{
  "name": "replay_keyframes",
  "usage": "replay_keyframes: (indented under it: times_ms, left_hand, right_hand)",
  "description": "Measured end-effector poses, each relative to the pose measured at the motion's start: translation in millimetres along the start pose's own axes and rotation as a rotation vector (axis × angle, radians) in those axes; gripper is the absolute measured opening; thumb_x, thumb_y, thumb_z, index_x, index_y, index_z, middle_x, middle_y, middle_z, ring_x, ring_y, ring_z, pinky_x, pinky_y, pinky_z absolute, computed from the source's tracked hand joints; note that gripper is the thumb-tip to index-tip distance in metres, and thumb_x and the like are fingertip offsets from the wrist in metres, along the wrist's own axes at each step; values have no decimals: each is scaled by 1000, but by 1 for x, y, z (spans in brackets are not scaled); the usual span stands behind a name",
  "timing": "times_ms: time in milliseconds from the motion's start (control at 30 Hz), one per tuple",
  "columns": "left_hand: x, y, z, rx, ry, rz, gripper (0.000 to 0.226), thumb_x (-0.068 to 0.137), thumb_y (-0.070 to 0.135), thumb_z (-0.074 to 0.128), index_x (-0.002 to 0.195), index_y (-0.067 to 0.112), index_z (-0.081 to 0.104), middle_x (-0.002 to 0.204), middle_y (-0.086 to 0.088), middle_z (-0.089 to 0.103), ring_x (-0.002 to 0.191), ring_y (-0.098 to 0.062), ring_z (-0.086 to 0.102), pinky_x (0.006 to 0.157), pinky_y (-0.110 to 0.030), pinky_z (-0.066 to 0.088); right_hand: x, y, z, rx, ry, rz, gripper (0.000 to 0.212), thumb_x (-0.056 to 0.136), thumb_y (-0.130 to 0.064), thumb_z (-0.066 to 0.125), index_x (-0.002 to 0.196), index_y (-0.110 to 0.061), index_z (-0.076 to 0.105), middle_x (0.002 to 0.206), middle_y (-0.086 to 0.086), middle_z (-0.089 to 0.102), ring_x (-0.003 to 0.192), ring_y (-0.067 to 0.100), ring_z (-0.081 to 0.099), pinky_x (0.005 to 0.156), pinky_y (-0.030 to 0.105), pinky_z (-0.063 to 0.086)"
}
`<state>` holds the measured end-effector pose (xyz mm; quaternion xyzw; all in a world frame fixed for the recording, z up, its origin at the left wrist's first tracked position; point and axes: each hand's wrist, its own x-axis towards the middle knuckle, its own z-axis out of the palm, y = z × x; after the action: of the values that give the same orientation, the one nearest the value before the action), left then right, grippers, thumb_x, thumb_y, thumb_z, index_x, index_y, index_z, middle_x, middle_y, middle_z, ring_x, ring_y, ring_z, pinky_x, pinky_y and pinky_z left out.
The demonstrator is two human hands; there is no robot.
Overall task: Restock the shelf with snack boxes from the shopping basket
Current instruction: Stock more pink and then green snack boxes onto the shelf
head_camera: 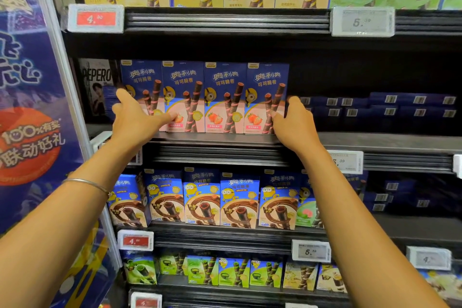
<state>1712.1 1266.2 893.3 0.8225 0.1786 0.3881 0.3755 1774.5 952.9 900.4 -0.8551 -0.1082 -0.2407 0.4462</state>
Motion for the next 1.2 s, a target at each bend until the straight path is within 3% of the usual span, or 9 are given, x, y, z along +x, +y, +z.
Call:
replay_keyframes:
  times_ms: [100, 200, 333, 433, 600, 700, 867, 1033, 1200]
  left_hand:
    - [-4, 3, -1, 0, 19, -1, 110, 72, 50, 92, 148, 8, 25, 152, -26, 34, 136, -46, 44, 103, -55, 46]
    - [-10, 6, -4, -41, 69, 39, 108, 76, 48, 90, 153, 7, 25, 154, -24, 30, 140, -43, 38, 111, -53, 42]
    - [-33, 13, -5, -106, 169, 191, 99, 85, 47, 81, 158, 6, 28, 155, -20, 32, 145, -34, 32, 120, -49, 33]
    - [-63, 27, -1, -241, 173, 272, 97, 89, 52, 71, 163, 10, 25, 160, -14, 32, 150, -25, 33, 125, -39, 29]
    - [-123, 44, 16, -506, 93, 260, 76, 95, 39, 66, 158, 8, 36, 157, -12, 46, 146, -14, 45, 120, -30, 39]
    - [-160, 46, 27, -580, 87, 226, 64, 96, 33, 64, 151, 5, 44, 151, -17, 54, 141, -21, 52, 108, -20, 44]
    - [-237, 26, 55, -672, 67, 90, 61, 93, 42, 60, 146, 15, 45, 138, -10, 63, 132, -28, 60, 111, -52, 49]
    - [-340, -10, 95, -655, -172, -228, 52, 97, 45, 55, 145, 25, 47, 134, -7, 68, 119, -25, 69, 89, -30, 53]
    - [-437, -61, 117, -508, -436, -536, 36, 108, 28, 51, 140, 15, 55, 128, -10, 71, 118, -29, 70, 97, -40, 53]
  right_hand:
    - [-3, -3, -2, 7, 8, 3, 25, 100, -16, 57, 122, -10, 45, 123, 13, 61, 95, 21, 56, 59, 24, 41]
    - [-8, -6, -8, 75, 82, -3, 33, 100, -21, 59, 127, -10, 43, 125, 13, 58, 103, 23, 57, 74, 34, 49]
    - [-22, -7, -18, 279, 202, -92, 40, 100, -26, 62, 136, -14, 47, 126, -1, 56, 110, 11, 55, 75, 13, 43]
    - [-42, -8, -25, 455, 218, -153, 34, 99, -27, 64, 130, -16, 55, 124, -7, 61, 114, 6, 60, 89, 15, 50]
    - [-80, 1, -37, 683, 78, -186, 24, 100, -27, 61, 121, -17, 60, 122, 2, 67, 114, 10, 66, 100, 40, 56]
    - [-99, 17, -47, 788, -12, -153, 22, 99, -31, 57, 117, -20, 60, 120, 3, 70, 115, 16, 68, 96, 40, 58]
    - [-143, 76, -48, 950, -211, -9, 35, 96, -43, 52, 119, -19, 60, 122, 8, 72, 116, 22, 69, 96, 41, 56]
    - [-210, 165, -33, 870, -431, 405, 37, 94, -50, 51, 113, -21, 65, 114, 6, 76, 108, 20, 72, 91, 36, 54]
    - [-282, 246, -44, 690, -448, 798, 36, 105, -42, 39, 116, -15, 60, 116, 11, 72, 94, 22, 69, 86, 38, 48]
